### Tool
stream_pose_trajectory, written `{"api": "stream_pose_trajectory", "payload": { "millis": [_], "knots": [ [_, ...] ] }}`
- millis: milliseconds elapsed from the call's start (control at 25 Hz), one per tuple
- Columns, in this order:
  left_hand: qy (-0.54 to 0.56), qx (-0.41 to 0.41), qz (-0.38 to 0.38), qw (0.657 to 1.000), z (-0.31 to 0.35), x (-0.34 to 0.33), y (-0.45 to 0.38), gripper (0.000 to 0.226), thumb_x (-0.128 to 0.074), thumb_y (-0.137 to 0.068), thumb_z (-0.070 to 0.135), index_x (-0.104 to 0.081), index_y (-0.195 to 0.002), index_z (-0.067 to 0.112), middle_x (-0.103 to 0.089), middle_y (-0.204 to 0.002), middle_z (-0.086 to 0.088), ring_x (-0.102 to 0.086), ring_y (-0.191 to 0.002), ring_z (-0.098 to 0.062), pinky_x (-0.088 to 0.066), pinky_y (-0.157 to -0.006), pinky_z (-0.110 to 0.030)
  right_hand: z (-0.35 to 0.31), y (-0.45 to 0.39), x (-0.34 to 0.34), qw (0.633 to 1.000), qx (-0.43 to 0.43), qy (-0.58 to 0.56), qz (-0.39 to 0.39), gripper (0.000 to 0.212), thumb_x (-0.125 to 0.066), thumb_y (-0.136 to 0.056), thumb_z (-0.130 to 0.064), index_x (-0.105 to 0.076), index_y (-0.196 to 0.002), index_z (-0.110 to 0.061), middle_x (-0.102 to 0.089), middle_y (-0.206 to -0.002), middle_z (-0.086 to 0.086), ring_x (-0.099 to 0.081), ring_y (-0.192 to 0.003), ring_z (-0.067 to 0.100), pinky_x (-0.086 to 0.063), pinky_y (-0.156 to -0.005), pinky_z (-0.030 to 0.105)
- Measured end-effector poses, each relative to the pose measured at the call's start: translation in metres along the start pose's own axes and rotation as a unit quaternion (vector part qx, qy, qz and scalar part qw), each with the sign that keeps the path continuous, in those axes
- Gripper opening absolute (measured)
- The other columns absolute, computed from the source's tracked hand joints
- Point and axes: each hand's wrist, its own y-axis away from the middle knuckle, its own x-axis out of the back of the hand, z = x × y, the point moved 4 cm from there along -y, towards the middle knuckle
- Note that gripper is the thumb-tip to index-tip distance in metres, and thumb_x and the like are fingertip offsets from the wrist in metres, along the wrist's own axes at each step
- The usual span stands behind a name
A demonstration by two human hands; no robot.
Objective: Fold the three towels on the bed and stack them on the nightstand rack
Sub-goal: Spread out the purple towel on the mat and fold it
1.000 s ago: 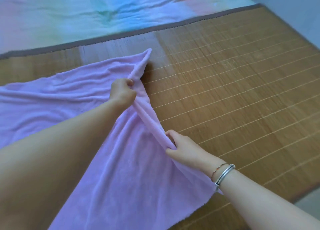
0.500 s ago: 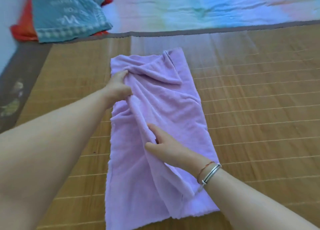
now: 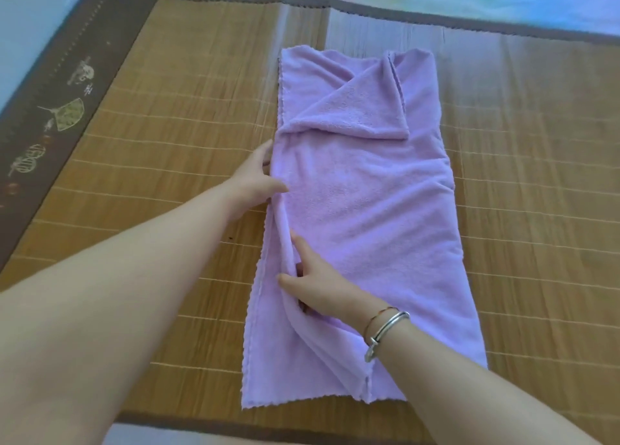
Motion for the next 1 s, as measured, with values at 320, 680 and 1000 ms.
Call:
{"api": "stream_pose_trajectory", "payload": {
  "millis": [320,680,1000],
  "knots": [
    [-0.016,0.182,0.086,0.979,-0.078,-0.015,0.098,0.042,-0.065,-0.086,0.042,-0.051,-0.108,0.009,-0.063,-0.095,-0.004,-0.063,-0.083,-0.021,-0.055,-0.074,-0.037,0.015,0.034,0.015,0.985,-0.104,-0.133,0.03,0.031,-0.041,-0.088,0.002,-0.056,-0.113,-0.01,-0.059,-0.079,0.012,-0.064,-0.07,0.025,-0.056,-0.065,0.045],
    [-0.124,0.172,0.129,0.969,-0.099,-0.041,0.15,0.05,-0.077,-0.072,0.044,-0.045,-0.097,0.015,-0.05,-0.084,0.01,-0.05,-0.073,-0.008,-0.035,-0.057,-0.026,0.025,0.04,0.091,0.885,0.087,0.418,0.186,0.04,-0.044,-0.081,0.005,-0.057,-0.116,-0.008,-0.053,-0.122,0.007,-0.044,-0.115,0.028,-0.042,-0.09,0.039],
    [-0.042,0.199,0.195,0.959,-0.081,-0.057,0.12,0.038,-0.07,-0.079,0.039,-0.056,-0.101,0.011,-0.059,-0.095,0.001,-0.059,-0.087,-0.022,-0.043,-0.069,-0.03,0.009,-0.045,0.157,0.829,0.097,0.523,0.173,0.054,-0.043,-0.09,-0.003,-0.037,-0.143,-0.009,-0.025,-0.156,0.012,-0.021,-0.145,0.029,-0.021,-0.115,0.044]
  ]
}}
